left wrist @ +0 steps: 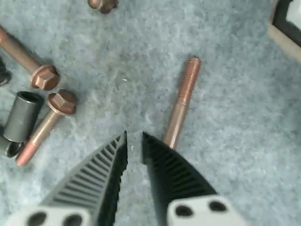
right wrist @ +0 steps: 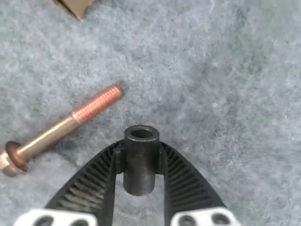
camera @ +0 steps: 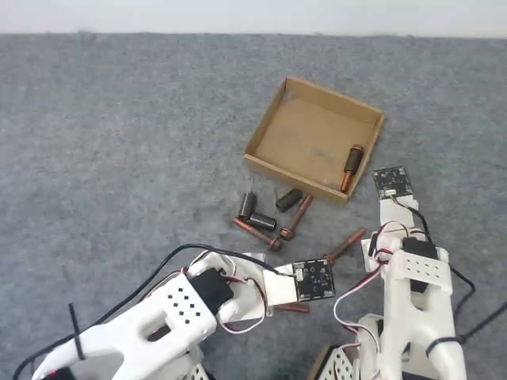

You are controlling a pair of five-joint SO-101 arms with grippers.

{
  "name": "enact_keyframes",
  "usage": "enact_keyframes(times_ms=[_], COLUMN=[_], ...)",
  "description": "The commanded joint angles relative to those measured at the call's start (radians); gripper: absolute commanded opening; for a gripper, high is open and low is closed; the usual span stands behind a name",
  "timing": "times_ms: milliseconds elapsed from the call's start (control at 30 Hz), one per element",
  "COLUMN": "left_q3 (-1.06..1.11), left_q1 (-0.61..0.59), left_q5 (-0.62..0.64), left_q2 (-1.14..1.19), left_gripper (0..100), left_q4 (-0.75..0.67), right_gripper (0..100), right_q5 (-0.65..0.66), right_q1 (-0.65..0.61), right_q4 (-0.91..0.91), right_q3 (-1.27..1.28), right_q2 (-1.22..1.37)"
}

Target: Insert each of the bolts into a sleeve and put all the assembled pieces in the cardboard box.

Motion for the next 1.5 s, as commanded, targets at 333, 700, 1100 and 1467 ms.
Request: enact_keyframes(times_ms=[333,700,1100,1467], left_q3=[-0.139,-0.308,-0.24,-0.168], left_q1=[-0.006,-0.006,0.002,0.081], left_q5=[-0.015,-0.057,-0.015,-0.044], left_q2=[0.279,0.512,0.238,0.287], left_gripper=[10,10,17,21], left_q4=[0.009,0.063,0.176,0.12], right_gripper=[0.6,0.6,0.6,0.6], right_q5=[0.015,0.015,0.015,0.015], right_q1=[-0.007,-0.007,-0.008,-0.008], right_q4=[-0.008,-0.012,-0.012,-0.013], right_q3=[-0.006,-0.006,-0.006,-0.005], right_q2=[-0.035,-0.035,-0.035,-0.033])
